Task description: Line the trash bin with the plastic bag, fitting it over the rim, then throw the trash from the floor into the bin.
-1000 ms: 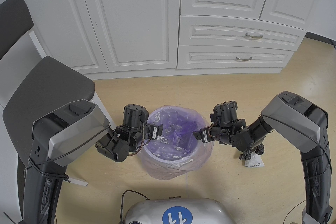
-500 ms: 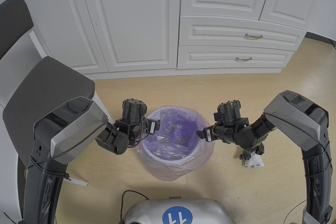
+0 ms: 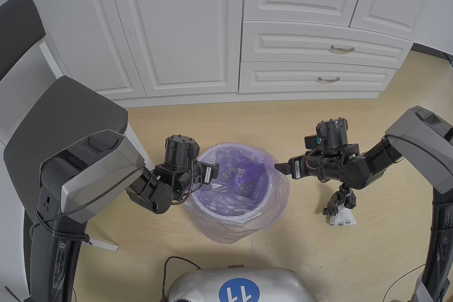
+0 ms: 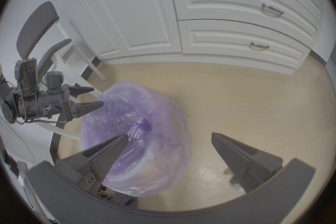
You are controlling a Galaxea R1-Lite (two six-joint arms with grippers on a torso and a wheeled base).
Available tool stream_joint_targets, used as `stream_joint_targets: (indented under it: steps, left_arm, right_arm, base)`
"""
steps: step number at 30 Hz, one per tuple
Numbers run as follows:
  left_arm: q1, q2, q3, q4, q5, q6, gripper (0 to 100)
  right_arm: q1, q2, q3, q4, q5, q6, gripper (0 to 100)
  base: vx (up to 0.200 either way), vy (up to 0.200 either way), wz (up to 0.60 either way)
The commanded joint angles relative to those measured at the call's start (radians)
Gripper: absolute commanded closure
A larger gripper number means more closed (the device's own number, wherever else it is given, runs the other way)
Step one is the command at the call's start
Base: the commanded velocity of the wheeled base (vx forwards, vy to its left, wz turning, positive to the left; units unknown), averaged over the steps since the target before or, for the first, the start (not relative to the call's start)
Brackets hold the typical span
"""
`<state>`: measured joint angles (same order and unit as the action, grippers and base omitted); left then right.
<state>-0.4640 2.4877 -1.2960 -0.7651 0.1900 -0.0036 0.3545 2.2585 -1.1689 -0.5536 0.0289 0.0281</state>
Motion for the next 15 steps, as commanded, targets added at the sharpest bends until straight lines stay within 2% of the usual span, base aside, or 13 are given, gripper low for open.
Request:
stream_joint_targets:
  steps: [1, 5, 11, 15]
  left_arm:
    - [-0.005, -0.056, 0.081, -0.031, 0.002, -0.001, 0]
    - [-0.002, -0.089, 0.139, -0.074, 0.002, 0.001, 0]
    - [-0.002, -0.119, 0.185, -0.1, 0.0, -0.006, 0]
    - [-0.007, -0.125, 0.224, -0.154, 0.002, -0.006, 0]
  right_arm:
    - [-0.101, 0.061, -0.074, 0.078, 0.017, -0.068, 0]
    - [-0.129, 0.147, -0.147, 0.173, 0.032, -0.093, 0]
    - [-0.103, 0.257, -0.219, 0.199, 0.066, -0.083, 0]
    - [-0.094, 0.34, -0.311, 0.213, 0.063, 0.001, 0]
  base:
    - [0.0, 0.0, 0.0]
    - [0.0, 0.0, 0.0]
    - [0.0, 0.0, 0.0]
    - [0.0, 0.0, 0.0]
